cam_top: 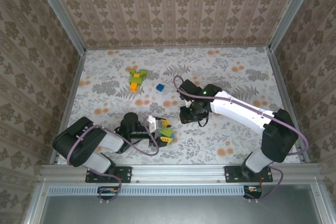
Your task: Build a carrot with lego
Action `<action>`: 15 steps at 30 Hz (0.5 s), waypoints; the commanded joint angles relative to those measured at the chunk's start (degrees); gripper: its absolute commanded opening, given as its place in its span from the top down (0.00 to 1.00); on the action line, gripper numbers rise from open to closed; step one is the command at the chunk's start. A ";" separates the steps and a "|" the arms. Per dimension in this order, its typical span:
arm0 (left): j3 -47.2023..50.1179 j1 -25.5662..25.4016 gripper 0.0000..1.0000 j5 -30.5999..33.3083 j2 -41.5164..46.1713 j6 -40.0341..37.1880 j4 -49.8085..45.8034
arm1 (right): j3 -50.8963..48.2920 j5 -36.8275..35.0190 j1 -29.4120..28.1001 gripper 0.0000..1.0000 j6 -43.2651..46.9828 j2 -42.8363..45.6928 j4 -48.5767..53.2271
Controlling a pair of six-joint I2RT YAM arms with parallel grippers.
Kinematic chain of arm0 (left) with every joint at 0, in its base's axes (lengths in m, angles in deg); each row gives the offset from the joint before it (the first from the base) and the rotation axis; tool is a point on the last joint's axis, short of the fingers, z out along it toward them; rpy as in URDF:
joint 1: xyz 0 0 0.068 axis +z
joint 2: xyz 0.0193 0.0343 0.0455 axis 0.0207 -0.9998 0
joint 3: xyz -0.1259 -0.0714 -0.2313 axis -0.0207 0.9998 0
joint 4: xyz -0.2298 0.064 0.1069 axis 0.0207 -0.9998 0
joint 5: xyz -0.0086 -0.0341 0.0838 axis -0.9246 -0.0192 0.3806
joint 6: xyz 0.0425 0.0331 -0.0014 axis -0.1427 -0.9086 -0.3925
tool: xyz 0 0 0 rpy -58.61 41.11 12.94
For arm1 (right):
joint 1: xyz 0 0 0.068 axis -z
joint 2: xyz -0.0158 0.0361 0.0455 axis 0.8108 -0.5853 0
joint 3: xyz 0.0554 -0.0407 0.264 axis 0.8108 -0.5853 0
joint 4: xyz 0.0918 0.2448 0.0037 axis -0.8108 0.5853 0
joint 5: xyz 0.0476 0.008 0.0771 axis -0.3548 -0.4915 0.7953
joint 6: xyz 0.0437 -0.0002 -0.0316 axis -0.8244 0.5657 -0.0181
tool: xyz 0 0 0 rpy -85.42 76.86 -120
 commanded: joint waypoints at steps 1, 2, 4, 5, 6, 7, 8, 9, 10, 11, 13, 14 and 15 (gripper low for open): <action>-0.42 -0.15 0.27 -0.79 -1.17 -0.43 -0.49 | 2.31 -1.05 -1.27 0.79 -3.05 2.01 4.24; -0.45 -0.21 0.27 -0.65 -1.44 -0.34 -0.39 | 2.42 -1.37 -1.49 0.79 -3.08 2.05 4.25; -0.26 -0.14 0.27 0.01 -2.08 -0.32 0.45 | 2.23 -1.60 -1.69 0.79 -3.08 2.08 3.85; -0.16 -0.04 0.28 0.11 -2.25 -0.19 1.16 | 2.10 -1.63 -1.67 0.79 -3.08 1.99 3.56; 0.20 0.11 0.28 -0.01 -2.38 0.09 2.02 | 1.96 -1.85 -1.76 0.79 -2.92 1.76 3.26; 0.49 0.27 0.29 -0.10 -2.30 0.43 2.77 | 1.84 -1.93 -1.74 0.79 -2.69 1.39 3.04; 0.68 0.39 0.29 -0.18 -2.03 0.63 3.04 | 1.78 -2.03 -1.74 0.79 -2.52 1.06 3.02; 0.65 0.44 0.29 -0.27 -1.68 0.67 2.86 | 1.74 -2.05 -1.72 0.79 -2.25 0.64 2.91; 0.57 0.41 0.29 -0.35 -1.35 0.56 2.42 | 1.70 -2.04 -1.79 0.79 -2.00 0.20 2.77; 0.56 0.40 0.29 -0.36 -1.22 0.46 2.08 | 1.58 -2.05 -1.84 0.79 -1.90 0.09 2.69; 0.56 0.40 0.29 -0.82 -1.26 0.65 2.32 | 1.26 -1.77 -1.96 0.79 -1.78 -0.09 2.15; 0.64 0.49 0.29 -1.13 -1.13 0.71 2.56 | 1.13 -1.78 -1.90 0.79 -1.72 0.00 2.03; 0.73 0.53 0.29 -1.52 -1.01 0.80 2.80 | 1.04 -1.74 -1.98 0.79 -1.61 0.03 1.85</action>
